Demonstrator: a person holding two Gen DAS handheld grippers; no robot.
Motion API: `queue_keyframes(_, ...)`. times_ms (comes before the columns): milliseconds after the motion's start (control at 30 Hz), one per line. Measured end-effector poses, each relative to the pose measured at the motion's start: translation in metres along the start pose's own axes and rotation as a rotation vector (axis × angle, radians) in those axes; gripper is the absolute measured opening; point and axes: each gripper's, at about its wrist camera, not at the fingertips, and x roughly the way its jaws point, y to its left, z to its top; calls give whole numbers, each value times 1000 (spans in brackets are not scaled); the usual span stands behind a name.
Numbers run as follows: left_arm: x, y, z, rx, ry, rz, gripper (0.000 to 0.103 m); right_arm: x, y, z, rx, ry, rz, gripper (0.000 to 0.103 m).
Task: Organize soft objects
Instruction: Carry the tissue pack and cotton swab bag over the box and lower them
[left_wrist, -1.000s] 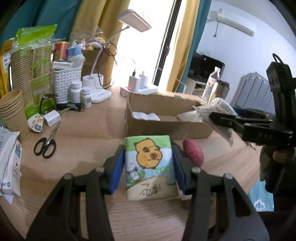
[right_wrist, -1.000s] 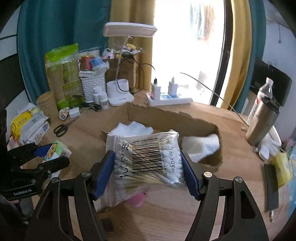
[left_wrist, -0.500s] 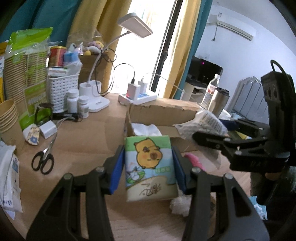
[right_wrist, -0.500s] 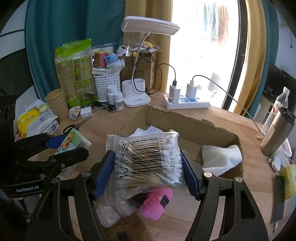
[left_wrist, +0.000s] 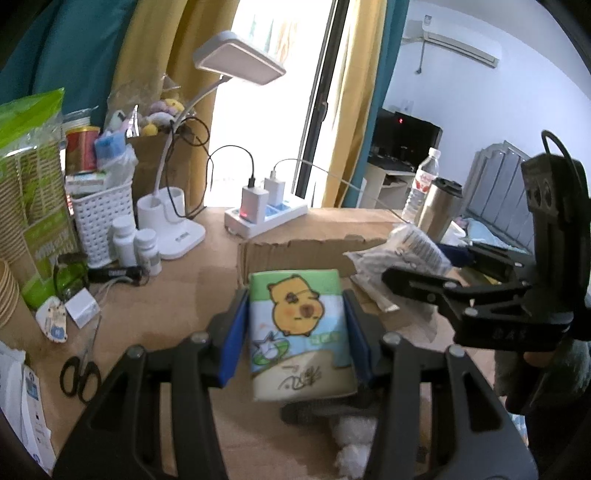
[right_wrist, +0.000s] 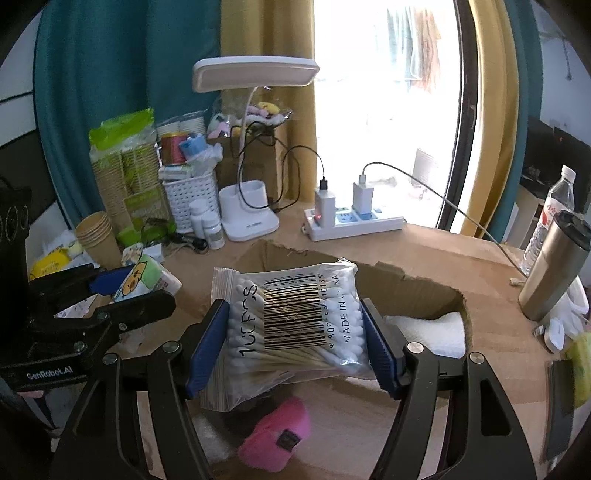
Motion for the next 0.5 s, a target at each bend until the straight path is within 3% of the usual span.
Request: queue_keyframes(500, 48, -13, 16, 25, 68, 7, 50, 13, -48, -8, 76, -15, -2, 73)
